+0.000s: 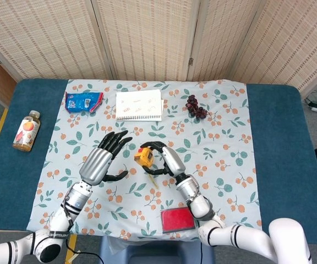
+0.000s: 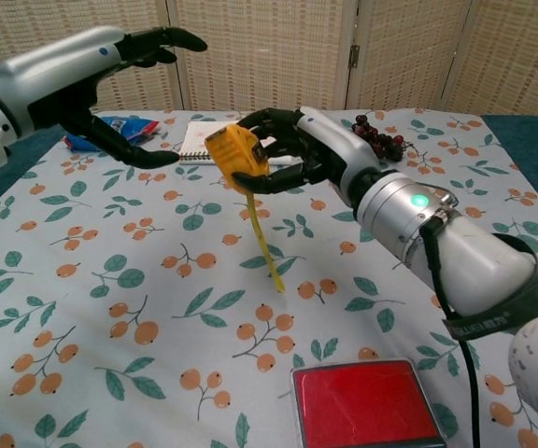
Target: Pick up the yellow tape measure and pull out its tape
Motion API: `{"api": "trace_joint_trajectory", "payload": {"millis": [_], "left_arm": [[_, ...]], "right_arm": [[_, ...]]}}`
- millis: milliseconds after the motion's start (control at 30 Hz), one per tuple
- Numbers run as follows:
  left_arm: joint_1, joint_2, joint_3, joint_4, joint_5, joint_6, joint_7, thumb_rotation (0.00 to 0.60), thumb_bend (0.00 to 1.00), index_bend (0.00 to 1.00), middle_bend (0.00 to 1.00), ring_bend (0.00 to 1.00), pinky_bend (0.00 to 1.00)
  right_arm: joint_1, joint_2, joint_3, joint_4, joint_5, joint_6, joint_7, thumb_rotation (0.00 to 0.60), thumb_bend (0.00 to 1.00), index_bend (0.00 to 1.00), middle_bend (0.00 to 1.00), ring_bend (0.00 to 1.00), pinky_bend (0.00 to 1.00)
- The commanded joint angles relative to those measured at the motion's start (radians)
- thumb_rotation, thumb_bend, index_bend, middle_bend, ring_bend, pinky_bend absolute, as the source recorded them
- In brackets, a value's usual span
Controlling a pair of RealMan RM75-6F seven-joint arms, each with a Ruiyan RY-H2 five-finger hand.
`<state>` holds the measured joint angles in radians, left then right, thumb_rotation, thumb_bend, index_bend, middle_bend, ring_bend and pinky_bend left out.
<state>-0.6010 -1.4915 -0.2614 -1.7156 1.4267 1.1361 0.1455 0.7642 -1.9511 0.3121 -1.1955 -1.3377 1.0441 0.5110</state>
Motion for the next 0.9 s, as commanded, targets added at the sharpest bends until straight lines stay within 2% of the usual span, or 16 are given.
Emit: {"api": "trace_joint_trajectory", "payload": {"millis": [33,433,900], "left_arm": [[-0.020,-0.022,-0.005,0.009,-0.019,-0.010,0.020,0.600,0.28,0.13,0.06,0.09,0.00],[-0.065,-0.073,-0.008,0.049,-0.067,-0.010,0.087,0.600,0.28,0.14,0.06,0.09,0.00],[-0.080,-0.076,0.002,0.088,-0.089,0.005,0.097,0.600,0.30,0.15,0.06,0.09,0.00]], "right_arm": [[0.012,-0.022,-0.007,0.030,-0.021,0.005,0.024,0.600,0.36,0.52,0.48,0.35,0.14],[0.020,-0.037,-0.020,0.048,-0.037,0.005,0.013,0.600,0.36,0.52,0.47,0.35,0.14],[0.013,-0.019,-0.035,0.029,-0.040,-0.005,0.004,0.600,0.36,0.52,0.47,0.35,0.14]]}}
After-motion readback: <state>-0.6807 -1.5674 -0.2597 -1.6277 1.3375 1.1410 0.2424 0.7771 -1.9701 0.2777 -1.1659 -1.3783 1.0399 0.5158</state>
